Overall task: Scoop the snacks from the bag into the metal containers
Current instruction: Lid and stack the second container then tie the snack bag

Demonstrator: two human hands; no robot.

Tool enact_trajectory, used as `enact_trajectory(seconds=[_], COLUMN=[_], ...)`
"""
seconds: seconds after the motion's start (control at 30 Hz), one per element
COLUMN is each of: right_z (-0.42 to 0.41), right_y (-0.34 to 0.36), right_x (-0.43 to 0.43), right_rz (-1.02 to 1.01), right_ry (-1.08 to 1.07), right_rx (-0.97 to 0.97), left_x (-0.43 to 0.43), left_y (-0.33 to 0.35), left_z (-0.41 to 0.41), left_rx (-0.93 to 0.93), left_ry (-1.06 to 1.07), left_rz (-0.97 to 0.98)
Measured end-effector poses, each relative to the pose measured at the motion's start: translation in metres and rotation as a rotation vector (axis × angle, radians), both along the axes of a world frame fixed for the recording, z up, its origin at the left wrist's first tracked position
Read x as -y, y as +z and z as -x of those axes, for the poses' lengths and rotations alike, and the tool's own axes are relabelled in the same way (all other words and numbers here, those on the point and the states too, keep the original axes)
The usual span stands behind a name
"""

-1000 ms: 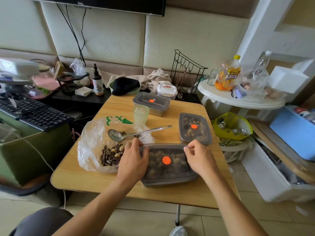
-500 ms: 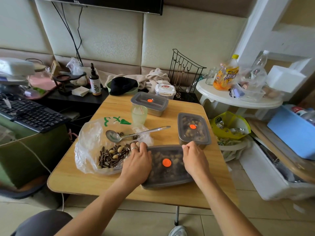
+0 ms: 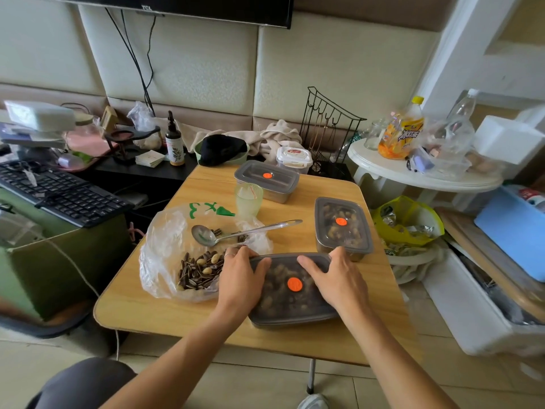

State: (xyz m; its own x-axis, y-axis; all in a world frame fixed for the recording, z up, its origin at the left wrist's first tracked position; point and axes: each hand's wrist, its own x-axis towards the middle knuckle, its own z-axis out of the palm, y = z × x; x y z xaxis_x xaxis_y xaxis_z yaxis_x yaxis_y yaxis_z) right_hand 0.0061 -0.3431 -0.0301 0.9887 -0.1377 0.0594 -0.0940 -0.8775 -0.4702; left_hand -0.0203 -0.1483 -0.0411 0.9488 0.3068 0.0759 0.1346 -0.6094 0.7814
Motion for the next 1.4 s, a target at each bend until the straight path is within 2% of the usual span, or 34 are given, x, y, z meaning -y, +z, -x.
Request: enact_trajectory(seconds=[0.47,0.53,0.63,0.73,0.83,0.9,0.97,1.03,1.1,1.4], right_z=[0.001,-0.001,-0.006,-0.008,-0.013,-0.022,-0.033,-0.044,-0.048,-0.044], right_y=[0.004,0.006,0.014,0.028,0.036,0.034,0.034,0.032,0.032,0.042], right_x=[0.001,0.005,0.016,0.022,0.026,0.032,0.036,0.036,0.035,-0.007], right_rz=[0.011,-0.089,-0.347,-0.488,-0.591,-0.718,-0.851,-1.040,-1.138,-1.397], right_ry=[0.017,0.017,0.105,0.149,-0.013,-0.215,-0.386,-0.492,-0.584,-0.691], right_rx=[-0.011,-0.023,-0.027,0.027,0.098,0.134,0.175,0.223,0.258,0.306], left_x=[0.002,-0.002,-0.011,-0.019,-0.025,-0.031,-0.034,-0.034,-0.031,-0.054], left_y=[0.004,0.001,-0.002,0.004,0.021,0.024,0.023,0.022,0.020,0.025], left_z=[0.000,0.002,0.003,0.003,0.002,0.000,0.000,0.000,0.002,-0.005], left_rx=[0.016,0.049,0.086,0.106,0.094,0.089,0.072,0.043,0.004,-0.001], left_ry=[0.016,-0.005,-0.024,-0.019,-0.007,0.021,0.042,0.046,0.032,0.053], left_rz=[-0.009,0.011,0.093,0.319,0.620,0.679,0.661,0.621,0.551,0.408])
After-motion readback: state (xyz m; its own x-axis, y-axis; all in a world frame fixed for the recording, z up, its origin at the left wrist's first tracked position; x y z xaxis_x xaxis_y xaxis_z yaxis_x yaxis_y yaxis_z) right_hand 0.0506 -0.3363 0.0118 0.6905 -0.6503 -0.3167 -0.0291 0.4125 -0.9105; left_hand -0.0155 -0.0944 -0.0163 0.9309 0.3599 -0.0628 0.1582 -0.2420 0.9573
